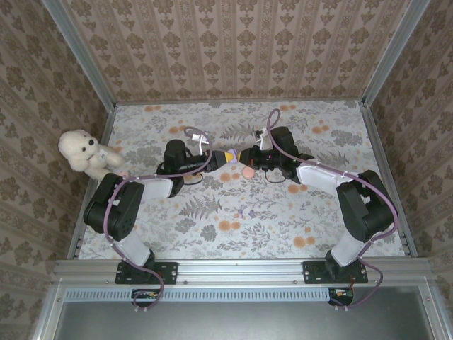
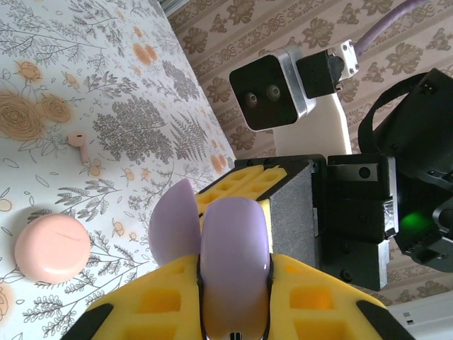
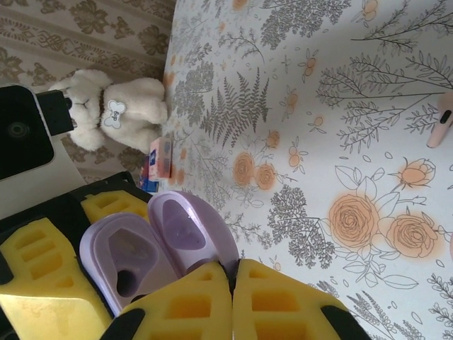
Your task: Insert the wireless bluetooth earbuds into the charging case
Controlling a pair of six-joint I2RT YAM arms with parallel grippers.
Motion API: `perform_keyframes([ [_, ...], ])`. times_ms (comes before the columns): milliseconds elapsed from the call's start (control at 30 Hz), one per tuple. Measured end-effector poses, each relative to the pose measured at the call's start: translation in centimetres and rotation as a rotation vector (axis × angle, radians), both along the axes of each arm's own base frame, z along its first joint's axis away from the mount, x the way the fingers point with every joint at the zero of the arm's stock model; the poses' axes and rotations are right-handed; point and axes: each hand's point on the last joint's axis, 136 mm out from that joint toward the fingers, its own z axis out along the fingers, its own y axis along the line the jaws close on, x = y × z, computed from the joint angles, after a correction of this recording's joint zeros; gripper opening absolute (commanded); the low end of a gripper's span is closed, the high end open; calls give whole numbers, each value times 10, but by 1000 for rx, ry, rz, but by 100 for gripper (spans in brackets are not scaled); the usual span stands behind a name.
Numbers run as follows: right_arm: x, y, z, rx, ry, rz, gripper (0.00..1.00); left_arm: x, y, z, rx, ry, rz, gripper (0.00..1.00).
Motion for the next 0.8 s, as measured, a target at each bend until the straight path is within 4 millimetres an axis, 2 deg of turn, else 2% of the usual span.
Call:
perform_keyframes([
  [33, 0, 0, 0, -2, 4, -1, 6, 0, 0, -1, 4, 1, 0, 8],
  [100, 0, -1, -1, -8, 11, -2, 0, 1, -1, -1, 10, 1, 0, 23],
  [233, 2, 0, 2, -15, 8, -4, 0, -3, -4, 0, 14, -20, -16, 47],
  [400, 13, -2, 11, -23, -20, -27, 0, -14, -11, 0, 23, -24, -52, 68],
  [600, 15, -6, 13, -79, -31, -23, 0, -11, -1, 10, 38, -41, -18, 86],
  [800, 22, -11, 17, -187, -83, 5, 0, 7, 27, 29, 120, -75, 47, 90],
])
